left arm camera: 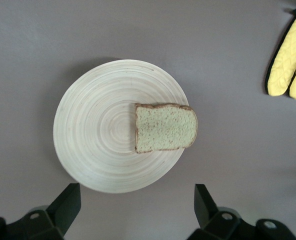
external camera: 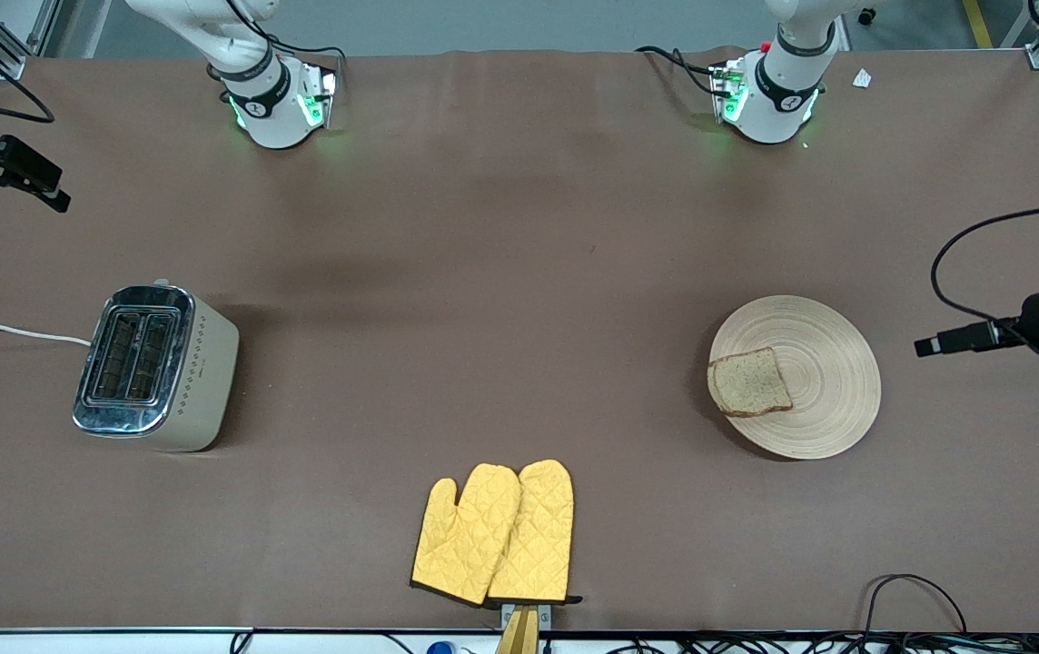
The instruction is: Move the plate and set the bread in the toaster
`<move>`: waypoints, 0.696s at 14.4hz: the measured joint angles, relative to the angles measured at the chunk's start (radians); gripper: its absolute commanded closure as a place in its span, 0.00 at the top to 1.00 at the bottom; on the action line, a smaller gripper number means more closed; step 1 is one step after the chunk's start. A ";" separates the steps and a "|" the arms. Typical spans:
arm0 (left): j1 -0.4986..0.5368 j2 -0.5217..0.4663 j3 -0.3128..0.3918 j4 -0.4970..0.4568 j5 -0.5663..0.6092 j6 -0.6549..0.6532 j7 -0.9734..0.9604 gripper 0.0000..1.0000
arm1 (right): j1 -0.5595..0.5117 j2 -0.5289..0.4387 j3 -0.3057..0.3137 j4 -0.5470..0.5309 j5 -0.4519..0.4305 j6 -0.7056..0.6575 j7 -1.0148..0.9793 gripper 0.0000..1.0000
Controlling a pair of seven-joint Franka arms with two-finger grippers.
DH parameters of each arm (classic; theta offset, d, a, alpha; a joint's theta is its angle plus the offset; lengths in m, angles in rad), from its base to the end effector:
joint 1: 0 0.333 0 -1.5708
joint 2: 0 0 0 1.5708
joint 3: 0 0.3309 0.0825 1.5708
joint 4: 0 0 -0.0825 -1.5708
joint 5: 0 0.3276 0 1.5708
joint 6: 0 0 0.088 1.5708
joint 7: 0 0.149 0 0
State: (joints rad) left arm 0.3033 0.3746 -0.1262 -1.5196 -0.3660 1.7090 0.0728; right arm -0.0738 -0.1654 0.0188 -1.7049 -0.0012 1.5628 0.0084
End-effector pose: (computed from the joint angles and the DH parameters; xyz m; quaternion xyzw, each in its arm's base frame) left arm 0.5942 0.0670 0.4345 0.9711 0.0943 -0.0640 0.2097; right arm 0.4426 -0.0238 0.6188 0.9994 -0.0318 0.0116 0.0024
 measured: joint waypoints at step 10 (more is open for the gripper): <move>0.188 0.331 0.002 0.001 -0.231 0.088 0.593 0.88 | 0.000 0.000 0.000 -0.001 0.000 -0.001 0.000 1.00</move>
State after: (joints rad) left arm 0.4915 0.7060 -0.1242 -1.5188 -0.5974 1.7968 0.6656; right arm -0.0737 -0.1649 0.0186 -1.7056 -0.0012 1.5618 0.0085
